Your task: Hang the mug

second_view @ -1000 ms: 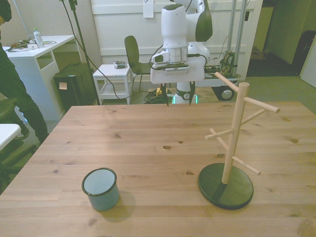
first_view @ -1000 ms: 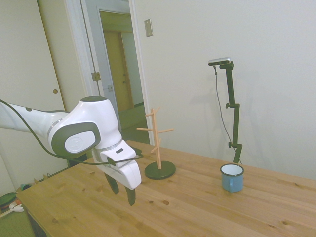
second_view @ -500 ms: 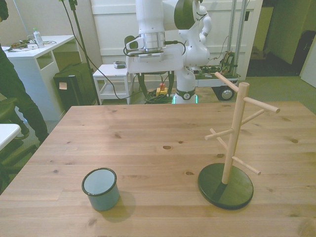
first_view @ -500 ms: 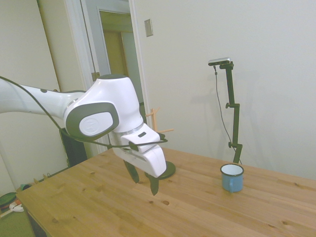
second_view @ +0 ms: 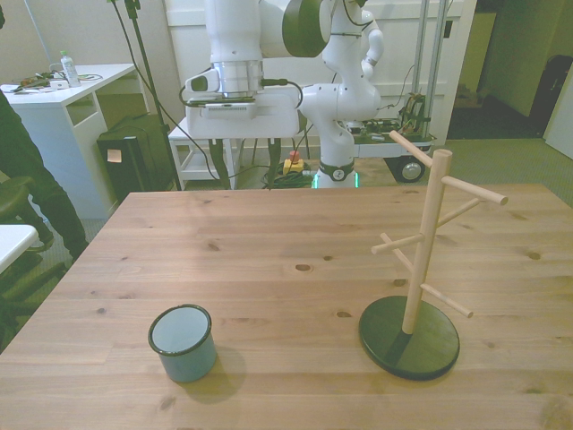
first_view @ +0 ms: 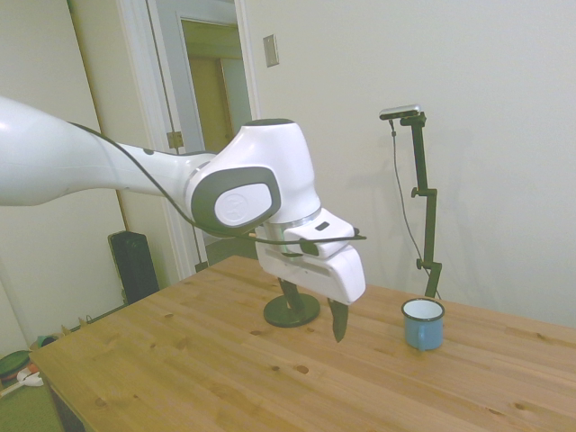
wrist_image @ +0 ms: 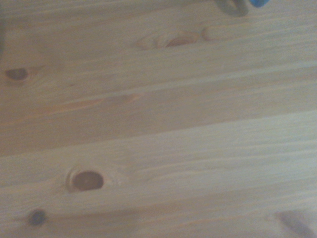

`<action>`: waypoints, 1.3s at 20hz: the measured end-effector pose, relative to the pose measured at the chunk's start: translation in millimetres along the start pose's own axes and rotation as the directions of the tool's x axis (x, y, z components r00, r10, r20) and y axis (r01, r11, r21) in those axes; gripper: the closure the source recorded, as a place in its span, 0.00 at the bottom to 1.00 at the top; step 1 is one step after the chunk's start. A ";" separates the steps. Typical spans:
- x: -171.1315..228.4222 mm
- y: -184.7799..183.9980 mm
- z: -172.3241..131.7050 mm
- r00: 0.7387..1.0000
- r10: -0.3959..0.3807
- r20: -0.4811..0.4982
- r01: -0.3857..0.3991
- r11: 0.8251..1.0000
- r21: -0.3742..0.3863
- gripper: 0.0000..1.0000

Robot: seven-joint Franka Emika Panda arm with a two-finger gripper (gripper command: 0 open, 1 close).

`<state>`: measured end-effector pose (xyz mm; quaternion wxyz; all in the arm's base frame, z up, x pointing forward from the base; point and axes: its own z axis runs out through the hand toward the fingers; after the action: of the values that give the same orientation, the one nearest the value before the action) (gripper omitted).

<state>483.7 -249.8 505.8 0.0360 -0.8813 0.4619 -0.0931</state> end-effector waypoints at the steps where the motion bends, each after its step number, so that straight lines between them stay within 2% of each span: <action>1: 8.8 -3.8 -1.7 1.000 -0.003 -0.003 0.003 1.000 -0.004 0.00; 10: 73.0 -50.1 -26.2 0.998 -0.045 -0.040 0.044 0.999 -0.025 0.00; 16: 106.7 -76.5 -15.1 0.997 -0.060 -0.054 0.058 0.997 -0.048 0.00; 21: 121.8 -99.2 -9.5 0.994 -0.084 -0.068 0.082 0.996 -0.038 0.00; 26: 130.9 -123.5 11.1 0.992 -0.110 -0.069 0.107 0.994 -0.038 0.00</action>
<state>658.3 -287.0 530.5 -0.0008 -0.9017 0.4159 -0.1184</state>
